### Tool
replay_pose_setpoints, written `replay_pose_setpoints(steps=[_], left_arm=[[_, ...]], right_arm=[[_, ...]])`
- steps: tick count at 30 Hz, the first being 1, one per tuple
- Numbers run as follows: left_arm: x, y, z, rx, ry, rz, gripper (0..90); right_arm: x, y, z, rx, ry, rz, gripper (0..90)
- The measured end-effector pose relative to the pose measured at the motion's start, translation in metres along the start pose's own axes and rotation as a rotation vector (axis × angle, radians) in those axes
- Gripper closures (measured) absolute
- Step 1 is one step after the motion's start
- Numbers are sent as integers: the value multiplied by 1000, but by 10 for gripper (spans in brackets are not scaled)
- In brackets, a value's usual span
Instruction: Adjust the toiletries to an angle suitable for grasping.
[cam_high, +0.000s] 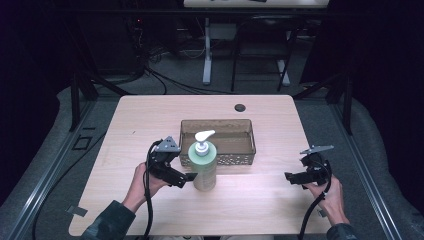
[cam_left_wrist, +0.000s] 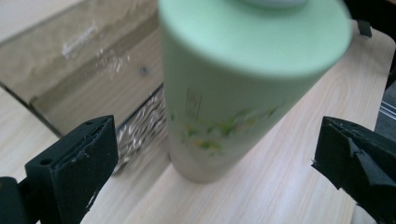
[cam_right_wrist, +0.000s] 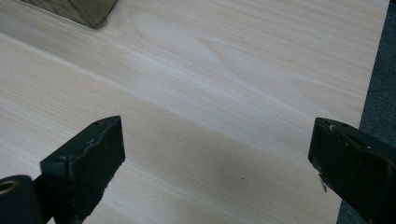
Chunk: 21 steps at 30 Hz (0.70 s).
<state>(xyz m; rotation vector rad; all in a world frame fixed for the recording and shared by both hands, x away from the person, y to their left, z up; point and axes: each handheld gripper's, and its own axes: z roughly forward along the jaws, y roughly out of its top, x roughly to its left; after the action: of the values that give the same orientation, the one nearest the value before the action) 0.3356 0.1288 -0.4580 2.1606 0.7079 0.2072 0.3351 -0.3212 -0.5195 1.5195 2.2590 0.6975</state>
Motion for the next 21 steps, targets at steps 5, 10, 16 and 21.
replay_pose_setpoints(steps=[5, 10, 16, 21], left_arm=[[-6, 6, 5, -11, 3, 12, 0], [-9, 11, 9, -31, 31, 16, 0], [-13, 15, 18, -27, 58, 25, 13], [-14, 18, 22, -40, 43, 34, 113]], right_arm=[[0, 0, 1, 1, 2, 7, 29], [1, 1, 1, 2, 3, 6, 28], [1, 1, 1, -2, 2, -2, 30], [1, 1, 1, -3, 7, 3, 30]])
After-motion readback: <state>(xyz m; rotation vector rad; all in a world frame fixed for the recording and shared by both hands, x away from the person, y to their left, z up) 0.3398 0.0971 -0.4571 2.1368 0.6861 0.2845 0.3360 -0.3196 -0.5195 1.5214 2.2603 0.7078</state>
